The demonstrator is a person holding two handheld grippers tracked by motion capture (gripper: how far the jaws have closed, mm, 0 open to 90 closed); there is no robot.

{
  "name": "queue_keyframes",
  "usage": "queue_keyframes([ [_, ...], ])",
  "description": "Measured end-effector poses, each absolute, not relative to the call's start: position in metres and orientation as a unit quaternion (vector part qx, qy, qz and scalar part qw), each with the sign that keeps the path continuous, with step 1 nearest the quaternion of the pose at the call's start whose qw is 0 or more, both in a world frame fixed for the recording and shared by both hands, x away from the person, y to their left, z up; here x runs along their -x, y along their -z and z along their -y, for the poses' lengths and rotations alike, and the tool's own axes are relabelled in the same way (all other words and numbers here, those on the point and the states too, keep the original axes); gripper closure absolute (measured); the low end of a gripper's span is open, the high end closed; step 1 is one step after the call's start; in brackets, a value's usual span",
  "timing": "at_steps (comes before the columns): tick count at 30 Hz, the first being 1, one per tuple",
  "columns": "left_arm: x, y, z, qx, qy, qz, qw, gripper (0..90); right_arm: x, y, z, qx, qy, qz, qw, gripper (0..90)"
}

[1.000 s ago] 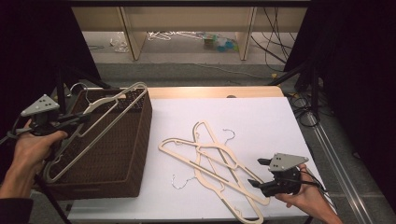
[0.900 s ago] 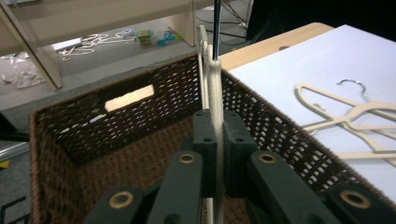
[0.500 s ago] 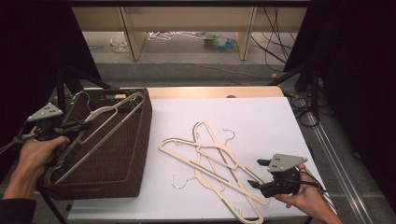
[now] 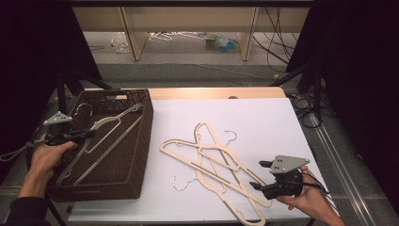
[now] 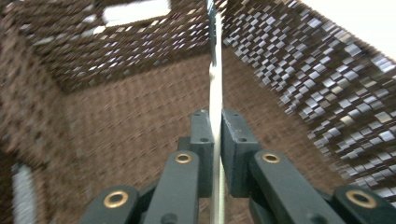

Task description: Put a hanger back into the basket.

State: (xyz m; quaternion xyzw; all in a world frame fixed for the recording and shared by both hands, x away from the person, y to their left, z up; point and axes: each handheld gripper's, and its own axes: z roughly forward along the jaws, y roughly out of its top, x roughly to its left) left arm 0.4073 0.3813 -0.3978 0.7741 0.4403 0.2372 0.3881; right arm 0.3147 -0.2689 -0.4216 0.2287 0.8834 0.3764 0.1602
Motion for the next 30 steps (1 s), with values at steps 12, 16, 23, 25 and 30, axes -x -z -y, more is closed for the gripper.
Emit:
queue_keyframes([
  [12, -0.394, 0.403, -0.393, -0.734, -0.269, -0.531, 0.328, 61.7, -0.315, 0.424, 0.268, -0.228, -0.374, -0.885, 0.157, 24.9],
  [16, -0.386, 0.399, -0.389, -0.720, -0.288, -0.540, 0.328, 55.0, -0.316, 0.425, 0.268, -0.232, -0.373, -0.885, 0.156, 24.8],
  [23, -0.365, 0.382, -0.354, -0.719, -0.273, -0.502, 0.396, 43.8, -0.317, 0.430, 0.266, -0.244, -0.368, -0.883, 0.160, 25.2],
  [25, -0.359, 0.376, -0.339, -0.718, -0.258, -0.488, 0.424, 41.3, -0.317, 0.431, 0.266, -0.246, -0.368, -0.882, 0.160, 25.2],
  [30, -0.346, 0.366, -0.303, -0.720, -0.238, -0.452, 0.471, 33.0, -0.319, 0.436, 0.266, -0.263, -0.372, -0.875, 0.165, 25.2],
])
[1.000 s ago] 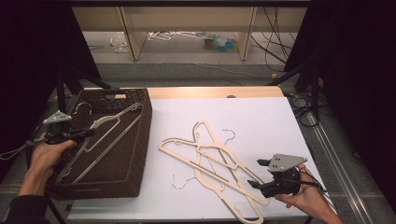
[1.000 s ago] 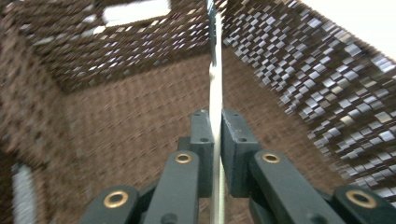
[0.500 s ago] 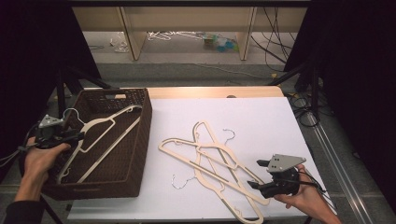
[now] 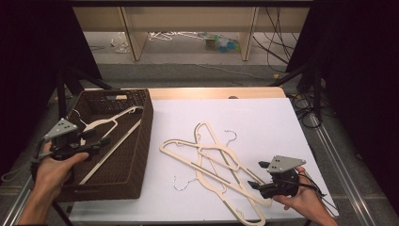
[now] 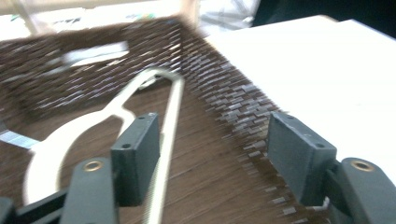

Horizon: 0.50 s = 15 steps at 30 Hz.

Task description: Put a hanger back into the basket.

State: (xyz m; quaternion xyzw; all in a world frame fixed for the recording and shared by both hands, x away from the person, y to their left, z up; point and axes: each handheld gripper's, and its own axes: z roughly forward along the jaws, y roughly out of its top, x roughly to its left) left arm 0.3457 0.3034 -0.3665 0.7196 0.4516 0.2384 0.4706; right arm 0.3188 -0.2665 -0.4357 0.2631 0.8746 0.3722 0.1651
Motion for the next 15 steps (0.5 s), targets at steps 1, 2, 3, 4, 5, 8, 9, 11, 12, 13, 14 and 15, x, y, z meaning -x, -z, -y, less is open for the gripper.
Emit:
queue_keyframes([
  [1, -0.343, 0.365, -0.296, -0.723, -0.238, -0.439, 0.479, 32.2, -0.319, 0.436, 0.267, -0.267, -0.373, -0.874, 0.164, 25.1],
  [2, -0.339, 0.363, -0.288, -0.724, -0.239, -0.427, 0.486, 30.8, -0.319, 0.438, 0.268, -0.277, -0.374, -0.869, 0.167, 25.1],
  [3, -0.336, 0.362, -0.281, -0.726, -0.236, -0.419, 0.492, 30.8, -0.319, 0.438, 0.268, -0.277, -0.374, -0.869, 0.167, 25.1],
  [4, -0.332, 0.360, -0.270, -0.728, -0.232, -0.409, 0.500, 29.8, -0.319, 0.438, 0.268, -0.279, -0.376, -0.867, 0.170, 25.1],
  [5, -0.329, 0.360, -0.265, -0.728, -0.236, -0.404, 0.502, 29.2, -0.320, 0.438, 0.269, -0.286, -0.380, -0.863, 0.172, 25.1],
  [8, -0.322, 0.357, -0.248, -0.731, -0.235, -0.387, 0.511, 27.7, -0.320, 0.439, 0.271, -0.293, -0.385, -0.858, 0.171, 25.1],
  [9, -0.320, 0.356, -0.241, -0.732, -0.233, -0.378, 0.516, 27.3, -0.320, 0.439, 0.271, -0.292, -0.386, -0.858, 0.172, 25.1],
  [11, -0.315, 0.355, -0.230, -0.732, -0.229, -0.367, 0.526, 25.0, -0.320, 0.440, 0.271, -0.295, -0.386, -0.856, 0.175, 25.1],
  [12, -0.313, 0.355, -0.226, -0.732, -0.225, -0.364, 0.530, 25.0, -0.320, 0.440, 0.271, -0.295, -0.386, -0.856, 0.175, 25.1],
  [13, -0.310, 0.355, -0.219, -0.736, -0.223, -0.354, 0.532, 24.5, -0.320, 0.441, 0.271, -0.293, -0.387, -0.856, 0.176, 25.1],
  [14, -0.308, 0.356, -0.215, -0.738, -0.221, -0.348, 0.534, 23.4, -0.320, 0.441, 0.271, -0.292, -0.388, -0.856, 0.175, 25.1],
  [15, -0.304, 0.357, -0.206, -0.742, -0.219, -0.345, 0.531, 22.4, -0.321, 0.441, 0.271, -0.292, -0.387, -0.857, 0.176, 25.1],
])
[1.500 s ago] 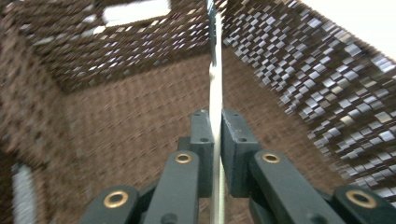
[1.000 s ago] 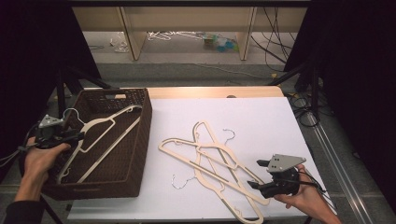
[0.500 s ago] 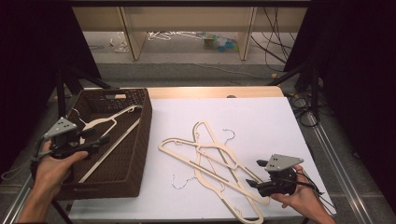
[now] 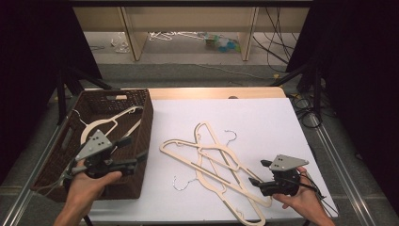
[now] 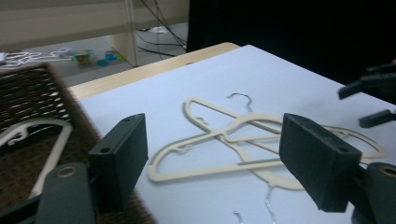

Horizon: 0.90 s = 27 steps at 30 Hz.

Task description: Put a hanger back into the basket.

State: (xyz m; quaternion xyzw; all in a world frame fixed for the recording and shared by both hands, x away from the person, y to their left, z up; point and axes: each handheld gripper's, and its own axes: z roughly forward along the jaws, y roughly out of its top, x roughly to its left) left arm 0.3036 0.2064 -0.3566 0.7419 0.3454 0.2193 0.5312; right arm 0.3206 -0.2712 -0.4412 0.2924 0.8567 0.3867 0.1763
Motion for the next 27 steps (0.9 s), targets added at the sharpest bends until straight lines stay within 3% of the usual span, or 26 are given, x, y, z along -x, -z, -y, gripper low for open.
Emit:
queue_keyframes([
  [9, -0.285, 0.376, -0.172, -0.753, -0.205, -0.318, 0.538, 21.3, -0.319, 0.440, 0.269, -0.294, -0.389, -0.854, 0.179, 25.1],
  [20, -0.281, 0.398, -0.166, -0.738, -0.223, -0.313, 0.554, 19.1, -0.318, 0.440, 0.269, -0.294, -0.389, -0.855, 0.179, 25.0],
  [27, -0.275, 0.410, -0.160, -0.755, -0.229, -0.293, 0.540, 17.7, -0.320, 0.442, 0.267, -0.292, -0.383, -0.859, 0.175, 25.1],
])
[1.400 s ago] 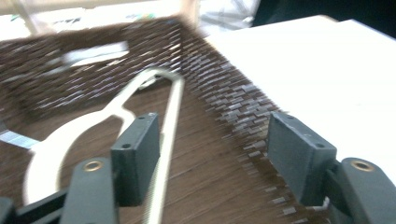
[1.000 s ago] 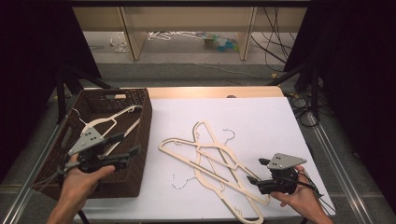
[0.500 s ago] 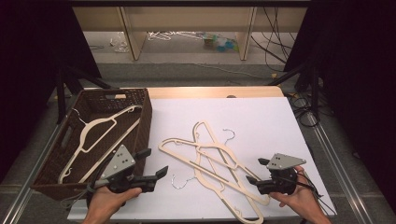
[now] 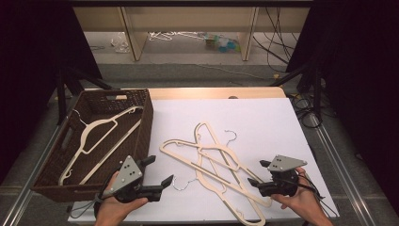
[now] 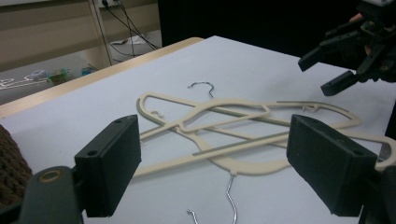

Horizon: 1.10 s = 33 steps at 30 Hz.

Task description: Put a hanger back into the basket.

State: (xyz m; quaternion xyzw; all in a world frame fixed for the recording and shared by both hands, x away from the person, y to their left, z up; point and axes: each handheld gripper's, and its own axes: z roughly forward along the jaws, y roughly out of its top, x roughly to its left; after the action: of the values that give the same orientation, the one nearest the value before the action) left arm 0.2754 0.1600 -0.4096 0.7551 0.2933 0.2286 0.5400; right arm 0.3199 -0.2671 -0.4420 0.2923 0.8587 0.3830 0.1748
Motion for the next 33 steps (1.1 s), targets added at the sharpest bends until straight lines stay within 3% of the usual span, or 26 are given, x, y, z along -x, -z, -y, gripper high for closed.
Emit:
queue_keyframes([
  [13, -0.273, 0.427, -0.153, -0.770, -0.221, -0.289, 0.525, 17.7, -0.348, 0.453, 0.261, -0.336, -0.325, -0.870, 0.156, 31.5],
  [33, -0.274, 0.426, -0.154, -0.769, -0.213, -0.284, 0.531, 17.8, -0.379, 0.466, 0.229, -0.318, -0.252, -0.908, 0.109, 55.6],
])
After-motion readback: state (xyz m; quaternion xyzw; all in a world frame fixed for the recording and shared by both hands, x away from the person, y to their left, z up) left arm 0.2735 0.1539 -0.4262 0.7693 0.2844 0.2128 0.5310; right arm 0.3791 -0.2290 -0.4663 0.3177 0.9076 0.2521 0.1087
